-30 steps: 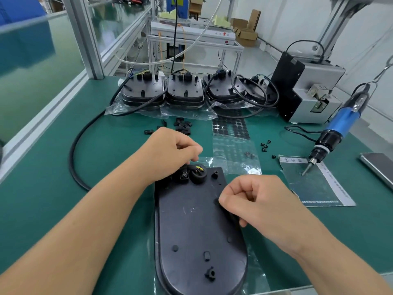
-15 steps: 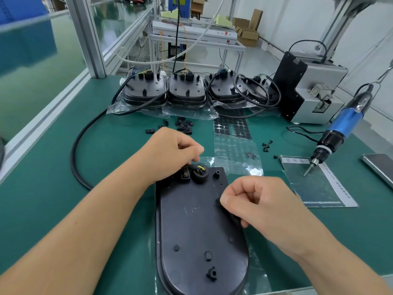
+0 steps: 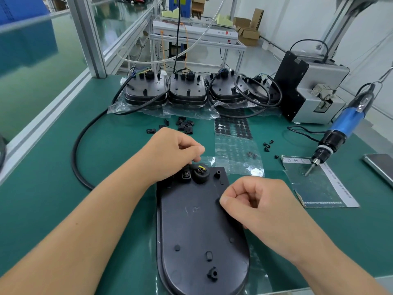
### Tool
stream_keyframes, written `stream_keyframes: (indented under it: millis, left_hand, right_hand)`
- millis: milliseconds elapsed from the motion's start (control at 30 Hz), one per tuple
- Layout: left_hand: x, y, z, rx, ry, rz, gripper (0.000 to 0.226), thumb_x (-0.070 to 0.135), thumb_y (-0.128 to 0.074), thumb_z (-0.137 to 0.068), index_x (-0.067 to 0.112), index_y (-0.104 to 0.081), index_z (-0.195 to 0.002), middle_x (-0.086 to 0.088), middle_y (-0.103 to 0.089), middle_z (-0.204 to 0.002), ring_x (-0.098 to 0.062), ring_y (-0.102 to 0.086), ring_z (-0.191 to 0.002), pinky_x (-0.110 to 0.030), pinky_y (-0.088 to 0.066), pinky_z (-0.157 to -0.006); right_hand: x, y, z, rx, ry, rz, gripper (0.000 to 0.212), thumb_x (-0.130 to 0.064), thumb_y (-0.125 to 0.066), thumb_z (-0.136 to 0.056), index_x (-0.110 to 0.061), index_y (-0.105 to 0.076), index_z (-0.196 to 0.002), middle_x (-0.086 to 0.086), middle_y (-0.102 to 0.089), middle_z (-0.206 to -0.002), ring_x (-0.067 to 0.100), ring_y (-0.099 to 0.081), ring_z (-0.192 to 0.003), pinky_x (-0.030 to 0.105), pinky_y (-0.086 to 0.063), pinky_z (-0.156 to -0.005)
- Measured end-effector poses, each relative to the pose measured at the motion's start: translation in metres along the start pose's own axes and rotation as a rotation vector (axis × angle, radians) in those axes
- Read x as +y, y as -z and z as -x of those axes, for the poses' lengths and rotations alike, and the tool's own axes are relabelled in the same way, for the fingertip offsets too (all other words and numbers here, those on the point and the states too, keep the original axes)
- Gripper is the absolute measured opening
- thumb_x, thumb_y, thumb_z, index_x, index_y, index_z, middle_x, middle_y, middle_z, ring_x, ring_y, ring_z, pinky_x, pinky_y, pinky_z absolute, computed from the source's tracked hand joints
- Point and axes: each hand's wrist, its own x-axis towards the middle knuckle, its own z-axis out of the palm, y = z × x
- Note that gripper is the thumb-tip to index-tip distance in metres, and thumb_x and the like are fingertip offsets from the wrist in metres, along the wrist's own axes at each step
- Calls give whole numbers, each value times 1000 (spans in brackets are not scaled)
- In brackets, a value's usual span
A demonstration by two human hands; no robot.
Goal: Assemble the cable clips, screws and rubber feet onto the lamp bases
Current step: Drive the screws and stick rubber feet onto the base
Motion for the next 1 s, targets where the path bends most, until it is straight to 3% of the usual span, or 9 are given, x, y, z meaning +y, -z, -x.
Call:
stream_keyframes:
  millis: [167,233,600,767,900,1000]
  left_hand:
    - [2,1,2,-9,-1,-7,13,29,-67,-87,21,-78,-84,-3,-75,-80,-33,-68,-85,-44,-56,-85]
    - [2,1,3,-11,-5,-8,13,30,-68,-87,22,-78,-84,-5,-75,-80,-37,-66,-86,-47,-55,-85]
    - [1,1,3,-10,-27,-17,17,33,-66,-87,21,-77,-81,-15,-73,-83,-39,-65,-82,-49,-54,-85]
    - [1,0,2,-4,-22,-14,17,34,-66,-87,22,-77,-80,-11,-74,-81,-38,-66,-83,-48,-55,-85]
    - [2,0,2,-5,-31,-19,17,32,-66,-87,21,-77,-81,-12,-74,-81,-39,-66,-82,-49,-55,-83]
    - [1,0,2,-1,-35,-22,17,31,-66,-88,19,-77,-81,-12,-74,-81,-39,-66,-82,-48,-55,-83]
  right_hand:
    - [0,-4,2,72,21,38,14,-17,-74,-74,-20,-69,-61,-11,-46,-44,3,-39,-44,10,-36,-47]
    - [0,-5,2,83,13,51,15,-16,-75,-74,-19,-68,-61,-11,-45,-44,4,-39,-44,10,-36,-47]
    - [0,-4,-2,62,-61,23,12,-17,-76,-74,-16,-67,-65,-10,-48,-48,5,-41,-46,11,-37,-47]
    - [5,2,-8,-11,-150,-116,24,-16,-78,-73,-16,-57,-84,-7,-55,-53,10,-50,-49,23,-44,-53]
    - [5,3,-13,-36,-240,-245,31,-28,-79,-70,-12,-55,-82,-2,-54,-59,9,-49,-49,20,-45,-50]
    - [8,-2,-15,-9,-211,-173,33,-26,-79,-72,-13,-50,-78,-12,-45,-47,5,-44,-45,16,-41,-45]
